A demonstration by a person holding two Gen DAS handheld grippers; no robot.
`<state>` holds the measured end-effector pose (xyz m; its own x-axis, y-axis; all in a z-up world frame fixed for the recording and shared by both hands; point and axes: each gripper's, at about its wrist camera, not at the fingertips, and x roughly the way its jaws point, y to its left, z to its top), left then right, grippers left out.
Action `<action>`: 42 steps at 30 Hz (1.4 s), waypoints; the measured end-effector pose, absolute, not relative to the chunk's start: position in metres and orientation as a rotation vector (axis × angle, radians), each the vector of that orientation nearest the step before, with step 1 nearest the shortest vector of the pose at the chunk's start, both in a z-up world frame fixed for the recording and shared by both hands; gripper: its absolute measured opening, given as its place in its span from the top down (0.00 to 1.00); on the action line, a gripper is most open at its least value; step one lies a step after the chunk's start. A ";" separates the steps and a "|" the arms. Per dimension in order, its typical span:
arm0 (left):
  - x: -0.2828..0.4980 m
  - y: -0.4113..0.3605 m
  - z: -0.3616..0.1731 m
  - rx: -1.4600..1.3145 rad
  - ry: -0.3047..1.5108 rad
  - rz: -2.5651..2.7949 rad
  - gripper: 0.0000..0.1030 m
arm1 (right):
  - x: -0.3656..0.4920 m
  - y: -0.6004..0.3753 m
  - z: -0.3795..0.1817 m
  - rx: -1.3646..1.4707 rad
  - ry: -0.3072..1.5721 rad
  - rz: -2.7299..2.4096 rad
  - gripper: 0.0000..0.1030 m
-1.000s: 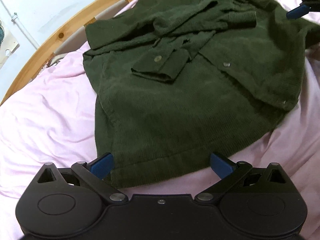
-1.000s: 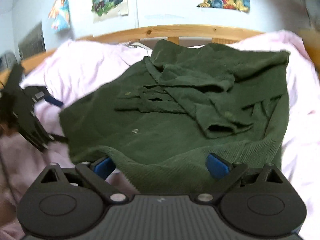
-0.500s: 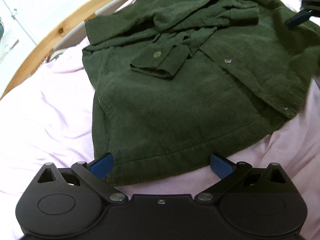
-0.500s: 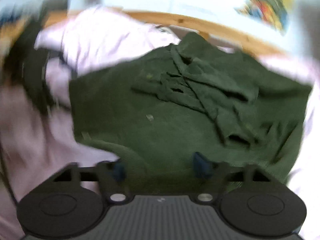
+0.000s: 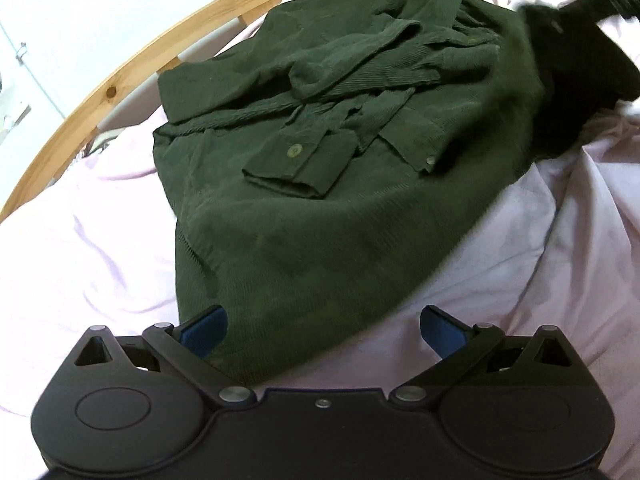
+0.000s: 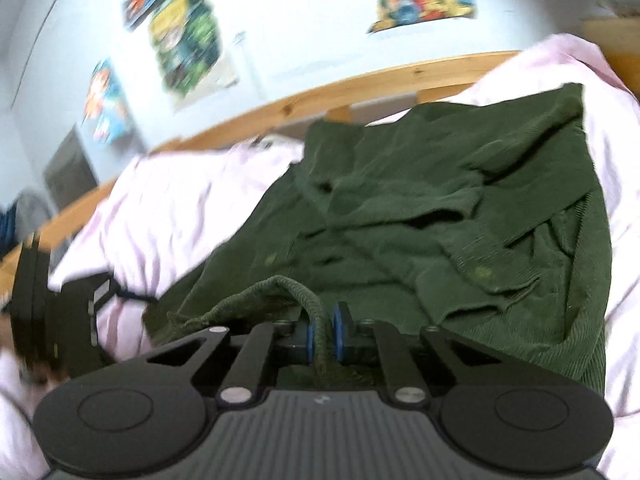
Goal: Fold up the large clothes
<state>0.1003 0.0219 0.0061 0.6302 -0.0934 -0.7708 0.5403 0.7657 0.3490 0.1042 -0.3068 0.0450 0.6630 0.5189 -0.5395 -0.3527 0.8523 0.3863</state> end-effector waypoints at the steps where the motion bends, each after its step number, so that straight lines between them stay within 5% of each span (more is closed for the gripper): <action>1: 0.100 0.019 0.005 0.608 0.816 -0.392 0.01 | 0.108 -0.309 0.045 0.276 0.681 0.492 0.90; 18: 0.128 -0.020 -0.040 0.880 0.703 -0.237 0.00 | 0.097 -0.318 0.036 0.334 0.568 0.506 0.89; 20: 0.121 -0.025 -0.044 0.922 0.629 -0.195 0.10 | 0.097 -0.320 0.035 0.340 0.569 0.508 0.89; 22: 0.116 -0.025 -0.045 0.944 0.608 -0.190 0.39 | 0.094 -0.321 0.035 0.334 0.571 0.515 0.89; 25: 0.113 -0.014 -0.043 0.937 0.579 -0.181 0.56 | 0.090 -0.320 0.033 0.315 0.583 0.530 0.84; 30: 0.113 -0.002 -0.032 0.895 0.538 -0.197 0.87 | 0.080 -0.312 0.031 0.246 0.615 0.543 0.57; 33: 0.118 -0.005 -0.013 0.817 0.536 -0.211 0.91 | 0.065 -0.298 0.032 0.099 0.606 0.548 0.27; 36: 0.128 -0.009 0.014 0.683 0.558 -0.218 0.92 | 0.044 -0.274 0.029 -0.134 0.582 0.531 0.09; 42: 0.153 -0.008 0.047 0.511 0.627 -0.215 0.92 | 0.038 -0.222 -0.011 -0.633 0.629 0.281 0.05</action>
